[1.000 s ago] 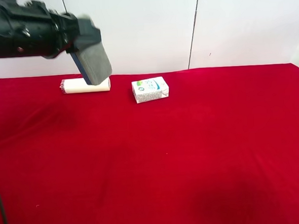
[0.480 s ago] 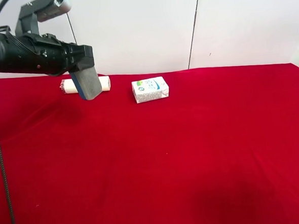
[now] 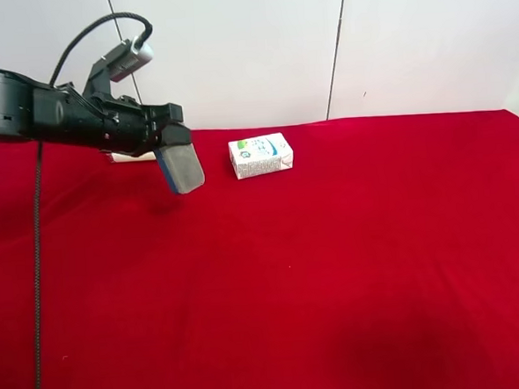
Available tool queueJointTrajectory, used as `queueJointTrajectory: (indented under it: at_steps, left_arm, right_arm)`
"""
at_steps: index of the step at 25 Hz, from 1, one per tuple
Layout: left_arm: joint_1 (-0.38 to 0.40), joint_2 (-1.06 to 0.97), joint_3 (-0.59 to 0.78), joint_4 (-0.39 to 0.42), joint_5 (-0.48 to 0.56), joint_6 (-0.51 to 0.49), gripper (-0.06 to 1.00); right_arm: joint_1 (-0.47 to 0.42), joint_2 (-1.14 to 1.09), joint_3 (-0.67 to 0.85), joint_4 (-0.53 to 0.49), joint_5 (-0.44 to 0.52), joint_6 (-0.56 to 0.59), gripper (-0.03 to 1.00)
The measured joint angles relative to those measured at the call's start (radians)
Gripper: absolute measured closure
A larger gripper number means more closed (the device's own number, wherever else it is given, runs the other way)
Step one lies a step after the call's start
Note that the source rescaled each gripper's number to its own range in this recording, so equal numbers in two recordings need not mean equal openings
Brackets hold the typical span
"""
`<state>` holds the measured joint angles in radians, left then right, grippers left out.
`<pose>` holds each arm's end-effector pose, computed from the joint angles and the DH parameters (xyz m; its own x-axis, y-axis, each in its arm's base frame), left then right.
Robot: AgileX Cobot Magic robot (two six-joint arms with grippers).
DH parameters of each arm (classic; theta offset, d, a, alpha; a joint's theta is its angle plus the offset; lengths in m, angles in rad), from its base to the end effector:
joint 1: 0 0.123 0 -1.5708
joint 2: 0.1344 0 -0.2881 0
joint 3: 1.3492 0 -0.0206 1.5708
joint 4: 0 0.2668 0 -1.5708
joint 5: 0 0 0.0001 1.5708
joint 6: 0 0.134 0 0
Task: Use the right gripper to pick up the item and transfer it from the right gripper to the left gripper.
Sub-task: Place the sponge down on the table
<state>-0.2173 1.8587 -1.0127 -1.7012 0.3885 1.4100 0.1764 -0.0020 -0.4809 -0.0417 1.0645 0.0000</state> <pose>0.3996 -0.1399 0.1367 -0.7470 -0.1170 -0.6545 0.2693 0.8468 -0.4587 0.0459 0.0032 0.2588 -0.4638 -0.1032 -0.8799 -0.1532 0.9876 -0.0351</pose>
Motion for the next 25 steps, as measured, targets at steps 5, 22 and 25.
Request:
queueJointTrajectory:
  at_steps: [5,22,25]
  left_arm:
    - [0.0,0.03,0.0,0.006,-0.023,-0.003,0.93]
    - [0.001,0.049,0.0,0.066,-0.165,0.0,0.93]
    - [0.001,0.049,0.0,0.069,-0.165,0.0,0.93]
  right_arm:
    - [0.0,0.0,0.0,0.0,0.0,0.0,-0.03]
    - [0.0,0.0,0.0,0.0,0.0,0.0,-0.03]
    - [0.0,0.0,0.0,0.0,0.0,0.0,-0.03]
